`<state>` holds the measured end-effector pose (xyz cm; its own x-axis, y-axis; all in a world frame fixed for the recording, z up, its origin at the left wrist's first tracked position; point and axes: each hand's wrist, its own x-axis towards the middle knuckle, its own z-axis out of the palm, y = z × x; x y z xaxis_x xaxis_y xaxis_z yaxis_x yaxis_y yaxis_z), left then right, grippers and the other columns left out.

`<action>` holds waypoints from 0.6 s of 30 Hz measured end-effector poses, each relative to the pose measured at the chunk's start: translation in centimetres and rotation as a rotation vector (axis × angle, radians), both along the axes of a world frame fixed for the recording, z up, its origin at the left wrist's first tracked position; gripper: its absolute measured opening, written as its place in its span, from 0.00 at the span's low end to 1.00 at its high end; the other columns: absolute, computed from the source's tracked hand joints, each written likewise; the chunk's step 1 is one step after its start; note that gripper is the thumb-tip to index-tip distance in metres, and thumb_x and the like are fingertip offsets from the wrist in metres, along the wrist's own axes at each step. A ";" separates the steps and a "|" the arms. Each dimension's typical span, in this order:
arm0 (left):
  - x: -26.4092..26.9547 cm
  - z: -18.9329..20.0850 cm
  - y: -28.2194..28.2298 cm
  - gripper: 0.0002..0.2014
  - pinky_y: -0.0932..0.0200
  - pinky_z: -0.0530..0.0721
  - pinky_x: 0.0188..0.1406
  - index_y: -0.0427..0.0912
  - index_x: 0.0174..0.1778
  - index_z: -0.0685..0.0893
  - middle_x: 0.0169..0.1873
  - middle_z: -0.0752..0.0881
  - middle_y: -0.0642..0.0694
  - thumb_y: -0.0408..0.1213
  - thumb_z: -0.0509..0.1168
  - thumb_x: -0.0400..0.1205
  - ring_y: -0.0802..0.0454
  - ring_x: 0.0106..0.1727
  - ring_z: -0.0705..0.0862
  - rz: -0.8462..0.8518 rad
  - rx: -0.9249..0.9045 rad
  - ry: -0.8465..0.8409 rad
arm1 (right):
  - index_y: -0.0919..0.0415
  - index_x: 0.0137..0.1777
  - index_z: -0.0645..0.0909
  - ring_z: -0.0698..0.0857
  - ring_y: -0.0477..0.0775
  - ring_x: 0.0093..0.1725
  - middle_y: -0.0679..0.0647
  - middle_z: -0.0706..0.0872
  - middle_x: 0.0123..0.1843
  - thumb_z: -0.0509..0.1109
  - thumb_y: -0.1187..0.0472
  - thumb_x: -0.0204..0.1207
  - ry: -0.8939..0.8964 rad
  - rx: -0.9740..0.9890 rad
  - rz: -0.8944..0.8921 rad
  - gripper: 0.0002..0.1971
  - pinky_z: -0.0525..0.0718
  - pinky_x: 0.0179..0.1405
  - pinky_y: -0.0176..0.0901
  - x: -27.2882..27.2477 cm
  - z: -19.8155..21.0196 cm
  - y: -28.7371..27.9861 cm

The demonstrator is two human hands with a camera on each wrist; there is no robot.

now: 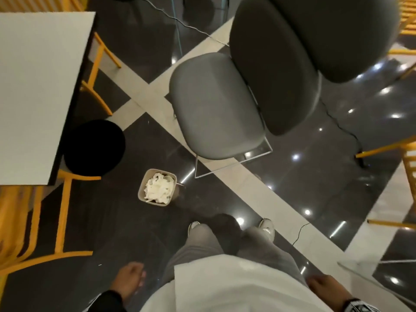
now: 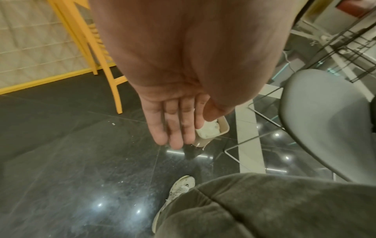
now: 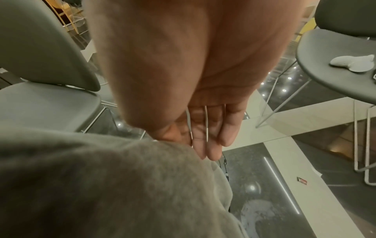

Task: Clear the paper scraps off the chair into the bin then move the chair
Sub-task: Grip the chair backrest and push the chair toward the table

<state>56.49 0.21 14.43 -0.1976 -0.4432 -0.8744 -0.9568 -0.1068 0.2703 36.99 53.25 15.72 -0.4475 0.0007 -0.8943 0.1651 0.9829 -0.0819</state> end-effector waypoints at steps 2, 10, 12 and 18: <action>-2.9 0.5 1.9 0.08 0.63 0.70 0.24 0.34 0.48 0.83 0.36 0.85 0.36 0.31 0.59 0.88 0.45 0.28 0.77 -0.012 0.000 0.021 | 0.46 0.45 0.92 0.85 0.45 0.54 0.44 0.87 0.50 0.63 0.54 0.83 -0.019 -0.012 -0.005 0.14 0.80 0.59 0.39 -0.5 0.3 1.7; -12.6 2.5 13.3 0.09 0.57 0.75 0.34 0.38 0.50 0.82 0.43 0.86 0.38 0.35 0.57 0.89 0.42 0.39 0.82 -0.134 -0.045 0.028 | 0.59 0.43 0.91 0.88 0.52 0.49 0.53 0.93 0.46 0.67 0.57 0.81 -0.048 -0.060 -0.202 0.13 0.83 0.53 0.44 -5.2 -0.2 15.6; -14.7 2.6 16.2 0.09 0.58 0.74 0.32 0.36 0.52 0.82 0.43 0.86 0.37 0.34 0.57 0.89 0.42 0.37 0.82 -0.166 -0.056 0.032 | 0.58 0.38 0.90 0.90 0.57 0.45 0.54 0.93 0.39 0.68 0.56 0.75 -0.053 -0.087 -0.274 0.11 0.87 0.54 0.53 -6.0 -2.1 20.3; -22.6 3.4 23.7 0.08 0.59 0.76 0.32 0.37 0.51 0.84 0.45 0.89 0.38 0.32 0.59 0.87 0.43 0.42 0.85 -0.364 -0.086 0.031 | 0.52 0.39 0.89 0.91 0.55 0.42 0.52 0.93 0.36 0.65 0.47 0.68 -0.075 -0.197 -0.408 0.13 0.89 0.54 0.61 -8.2 -6.9 28.4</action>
